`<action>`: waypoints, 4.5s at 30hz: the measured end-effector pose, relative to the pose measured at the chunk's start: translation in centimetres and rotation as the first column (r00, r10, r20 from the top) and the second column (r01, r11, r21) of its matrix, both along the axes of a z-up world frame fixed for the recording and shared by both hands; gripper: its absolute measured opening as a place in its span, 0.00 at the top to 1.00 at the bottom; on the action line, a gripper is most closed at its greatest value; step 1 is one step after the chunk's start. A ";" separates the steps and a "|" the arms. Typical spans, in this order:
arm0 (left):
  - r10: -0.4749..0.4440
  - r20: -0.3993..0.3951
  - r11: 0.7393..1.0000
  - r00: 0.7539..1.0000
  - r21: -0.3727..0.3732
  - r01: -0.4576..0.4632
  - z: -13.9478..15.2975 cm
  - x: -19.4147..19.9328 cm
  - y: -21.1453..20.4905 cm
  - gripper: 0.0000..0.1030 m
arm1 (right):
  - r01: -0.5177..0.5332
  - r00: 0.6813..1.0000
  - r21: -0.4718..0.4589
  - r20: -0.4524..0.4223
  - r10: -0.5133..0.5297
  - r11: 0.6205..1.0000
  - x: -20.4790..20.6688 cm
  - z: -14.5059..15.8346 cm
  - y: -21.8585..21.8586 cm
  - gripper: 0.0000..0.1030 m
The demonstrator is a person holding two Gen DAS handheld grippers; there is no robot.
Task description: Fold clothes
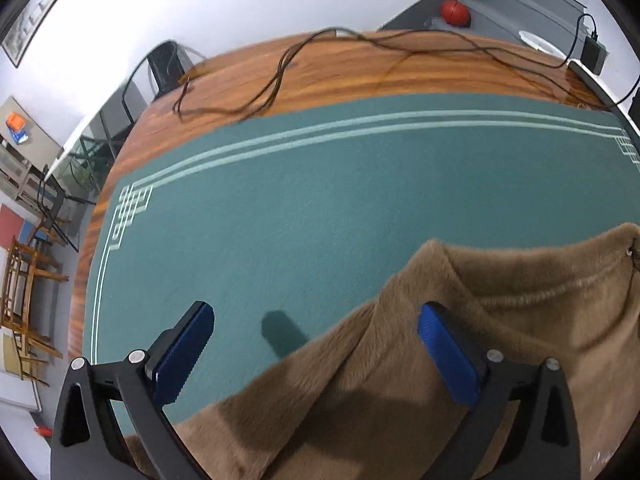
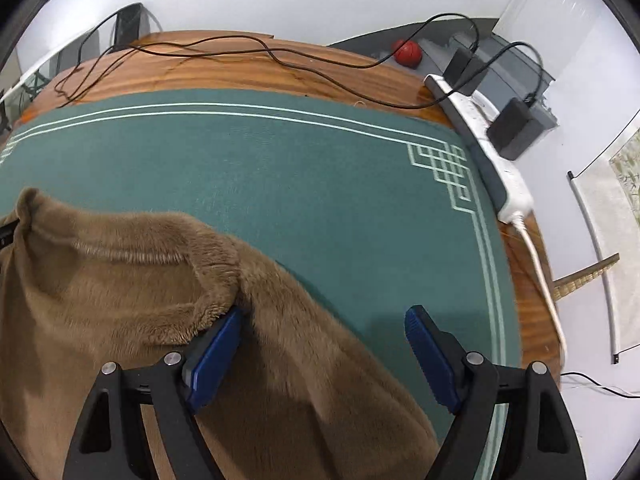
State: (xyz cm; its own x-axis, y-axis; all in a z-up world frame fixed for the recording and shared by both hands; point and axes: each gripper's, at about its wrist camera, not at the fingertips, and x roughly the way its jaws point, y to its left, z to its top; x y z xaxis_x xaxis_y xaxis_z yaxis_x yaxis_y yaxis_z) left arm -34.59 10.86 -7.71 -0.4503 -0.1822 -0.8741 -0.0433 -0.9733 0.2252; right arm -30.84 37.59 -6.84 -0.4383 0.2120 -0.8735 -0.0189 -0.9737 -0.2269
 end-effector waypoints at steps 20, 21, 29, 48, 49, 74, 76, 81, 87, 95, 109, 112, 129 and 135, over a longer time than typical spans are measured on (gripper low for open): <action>-0.062 -0.149 0.991 0.987 0.109 0.079 7.7 8.4 0.8 0.00 | -0.105 0.985 -0.145 -0.148 0.083 0.984 6.5 6.1 -2.9 0.12; -0.069 -0.160 0.990 0.985 0.109 0.087 8.4 9.5 1.1 0.00 | -0.118 0.984 -0.147 -0.150 0.095 0.982 7.6 6.4 -3.4 0.12; -0.096 -0.265 0.991 0.959 0.063 0.117 13.0 18.4 2.3 0.00 | -0.130 0.983 -0.208 -0.154 0.099 0.969 17.2 7.3 -4.5 0.11; 0.011 -0.062 0.995 0.998 0.100 -0.005 7.3 35.3 3.0 0.00 | -0.091 0.994 -0.315 0.026 0.105 0.945 37.1 0.7 -1.7 0.11; 0.013 -0.050 0.995 0.999 0.098 -0.008 6.7 36.1 3.1 0.00 | -0.074 0.996 -0.325 0.019 0.085 0.943 37.9 0.8 -0.7 0.11; 0.078 -0.115 0.987 0.990 0.148 -0.061 9.2 43.1 1.4 0.00 | 0.215 0.676 -0.976 0.177 -0.716 -0.037 49.1 -3.2 26.4 0.34; 0.093 -0.114 0.986 0.989 0.145 -0.076 9.2 43.2 0.9 0.00 | 0.229 0.659 -0.971 0.202 -0.725 -0.063 48.8 -4.0 26.9 0.34; 0.151 -0.093 0.978 0.984 0.160 -0.135 9.0 43.0 -0.7 0.00 | 0.235 0.619 -0.969 0.209 -0.757 -0.075 48.3 -4.9 27.8 0.39; 0.143 -0.094 0.981 0.985 0.148 -0.128 9.3 42.5 -0.9 0.00 | 0.292 0.602 -0.955 0.227 -0.765 -0.054 48.2 -5.6 28.1 0.65; 0.125 -0.054 0.982 0.991 0.151 -0.115 8.5 41.6 -1.1 0.00 | 0.377 0.574 -0.917 0.122 -0.810 0.129 48.7 -3.5 28.1 0.93; 0.170 -0.017 0.972 0.985 0.168 -0.165 7.5 39.6 -3.2 0.00 | 0.307 0.444 -0.483 -0.689 -0.572 0.820 49.1 23.6 24.7 0.93; 0.167 -0.003 0.966 0.986 0.199 -0.163 7.4 39.1 -3.6 0.00 | 0.189 0.486 -0.399 -0.756 -0.438 0.897 47.0 26.7 20.1 0.93; 0.208 0.098 0.917 0.973 0.326 -0.229 5.3 36.2 -7.6 0.00 | -0.553 0.749 -0.090 -0.489 0.447 0.828 30.6 16.4 -13.4 0.11; 0.184 0.186 0.849 0.965 0.465 -0.252 3.5 34.9 -8.7 0.00 | -0.640 0.757 -0.248 -0.362 0.543 0.727 33.2 10.2 -14.0 0.11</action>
